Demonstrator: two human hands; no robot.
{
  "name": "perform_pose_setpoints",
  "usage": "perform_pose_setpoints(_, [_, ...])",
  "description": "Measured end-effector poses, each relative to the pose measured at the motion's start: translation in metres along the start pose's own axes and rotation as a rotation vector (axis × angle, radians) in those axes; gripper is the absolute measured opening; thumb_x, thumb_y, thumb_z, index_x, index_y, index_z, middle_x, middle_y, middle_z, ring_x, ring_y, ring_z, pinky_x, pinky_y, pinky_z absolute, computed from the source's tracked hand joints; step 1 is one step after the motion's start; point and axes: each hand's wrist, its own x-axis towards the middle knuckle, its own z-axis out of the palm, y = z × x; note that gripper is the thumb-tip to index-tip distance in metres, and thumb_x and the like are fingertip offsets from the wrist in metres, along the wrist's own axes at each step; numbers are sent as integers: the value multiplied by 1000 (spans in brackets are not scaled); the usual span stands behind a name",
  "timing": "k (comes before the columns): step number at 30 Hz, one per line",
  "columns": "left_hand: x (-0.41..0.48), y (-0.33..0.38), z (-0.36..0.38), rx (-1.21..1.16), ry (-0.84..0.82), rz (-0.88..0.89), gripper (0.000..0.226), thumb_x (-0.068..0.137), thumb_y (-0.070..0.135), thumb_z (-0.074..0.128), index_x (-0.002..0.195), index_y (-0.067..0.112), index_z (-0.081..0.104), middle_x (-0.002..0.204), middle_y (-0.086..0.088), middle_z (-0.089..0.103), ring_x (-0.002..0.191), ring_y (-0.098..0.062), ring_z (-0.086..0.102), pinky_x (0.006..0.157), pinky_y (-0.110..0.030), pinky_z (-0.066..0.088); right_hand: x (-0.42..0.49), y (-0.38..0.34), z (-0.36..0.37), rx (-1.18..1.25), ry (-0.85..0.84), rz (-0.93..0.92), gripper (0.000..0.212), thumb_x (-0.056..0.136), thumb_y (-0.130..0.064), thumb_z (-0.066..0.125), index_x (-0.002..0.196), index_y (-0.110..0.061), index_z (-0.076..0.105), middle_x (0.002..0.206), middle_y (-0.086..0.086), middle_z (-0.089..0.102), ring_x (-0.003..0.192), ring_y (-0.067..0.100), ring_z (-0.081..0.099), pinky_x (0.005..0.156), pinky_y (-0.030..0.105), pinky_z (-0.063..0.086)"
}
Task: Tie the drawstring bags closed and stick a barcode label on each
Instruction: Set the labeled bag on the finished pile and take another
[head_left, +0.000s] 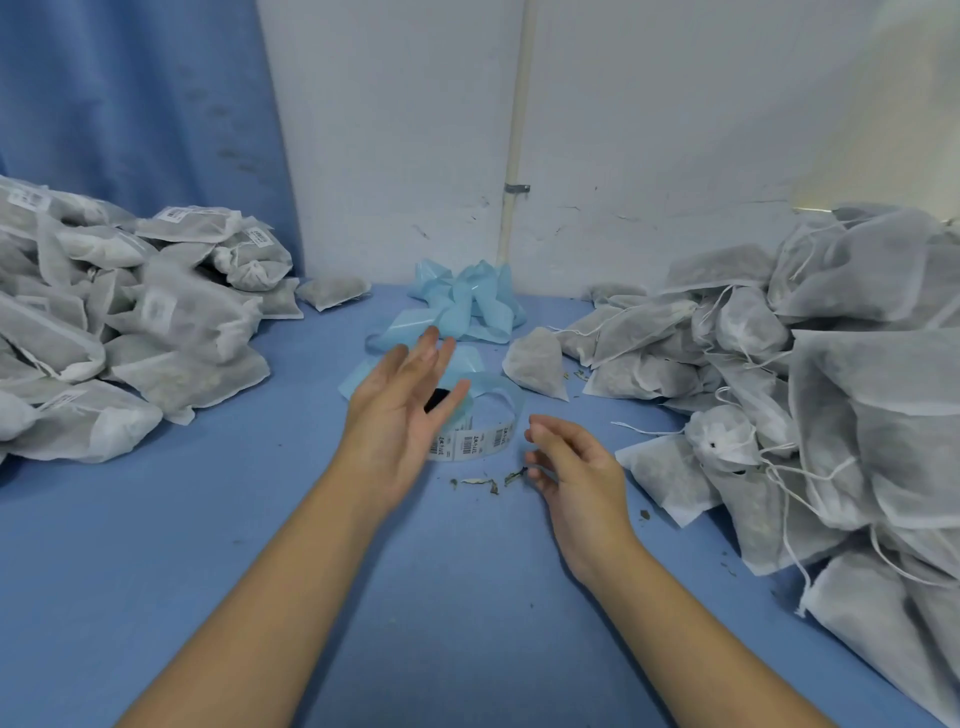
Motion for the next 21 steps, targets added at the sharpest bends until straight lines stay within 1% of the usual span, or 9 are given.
perform_pose_setpoints(2, [-3, -7, -1, 107, -3, -30, 33, 95, 8, 52, 126, 7, 44, 125, -4, 64, 107, -16, 65, 83, -33, 56, 1, 1, -4, -308, 12, -157, 17, 89, -3, 60, 89, -17, 69, 80, -9, 65, 67, 2, 58, 63, 12, 47])
perform_pose_setpoints(4, [-4, -11, 1, 259, -34, -38, 31, 95, 11, 52, 126, 10, 50, 111, 1, 71, 97, -14, 69, 79, -26, 55, 3, -2, -13, -842, -3, -428, 25, 88, 3, 52, 94, -17, 66, 94, -9, 63, 82, 4, 56, 72, 10, 40])
perform_pose_setpoints(5, [-6, -12, 4, 324, -52, -44, 27, 95, 12, 51, 121, 13, 55, 105, 3, 73, 90, -13, 70, 75, -22, 54, 4, -4, -18, -1081, 0, -554, 30, 85, 5, 50, 101, -15, 67, 101, -6, 63, 91, 10, 55, 77, 16, 38])
perform_pose_setpoints(7, [-11, -17, 8, 409, -86, -69, 20, 95, 9, 49, 110, 15, 61, 96, 2, 75, 77, -11, 69, 66, -19, 50, 8, -10, -28, -1336, 36, -728, 36, 76, 10, 54, 104, -8, 68, 105, 3, 66, 99, 25, 58, 84, 31, 39])
perform_pose_setpoints(9, [-16, -24, 13, 490, -109, -91, 21, 95, 6, 48, 101, 16, 64, 89, 1, 75, 69, -10, 67, 60, -16, 49, 13, -14, -36, -1469, 99, -744, 36, 73, 8, 57, 104, -6, 68, 106, 7, 67, 103, 31, 59, 92, 39, 38])
perform_pose_setpoints(11, [-20, -32, 16, 567, -137, -107, 23, 95, 4, 46, 97, 16, 66, 85, 2, 74, 65, -9, 66, 58, -14, 48, 16, -17, -44, -1631, 123, -610, 37, 82, -6, 53, 118, -13, 62, 121, 0, 60, 119, 23, 50, 107, 37, 23])
perform_pose_setpoints(13, [-24, -38, 19, 619, -172, -123, 25, 94, 3, 45, 95, 16, 66, 82, 2, 74, 64, -8, 66, 57, -13, 47, 21, -16, -52, -1719, 135, -499, 38, 88, -16, 45, 124, -19, 55, 128, -4, 54, 126, 17, 42, 113, 35, 14])
perform_pose_setpoints(16, [-28, -46, 19, 667, -220, -133, 26, 94, 1, 44, 94, 14, 66, 79, 2, 74, 62, -8, 65, 57, -14, 45, 24, -14, -56, -1760, 133, -437, 35, 87, -11, 41, 118, -19, 55, 120, -3, 58, 118, 18, 47, 110, 32, 18])
perform_pose_setpoints(21, [-31, -53, 18, 713, -222, -151, 26, 93, -1, 44, 92, 12, 67, 77, 1, 74, 60, -9, 64, 56, -15, 45, 26, -12, -58, -1693, 122, -485, 40, 83, 3, 41, 116, -15, 55, 117, 1, 57, 113, 21, 49, 93, 29, 27])
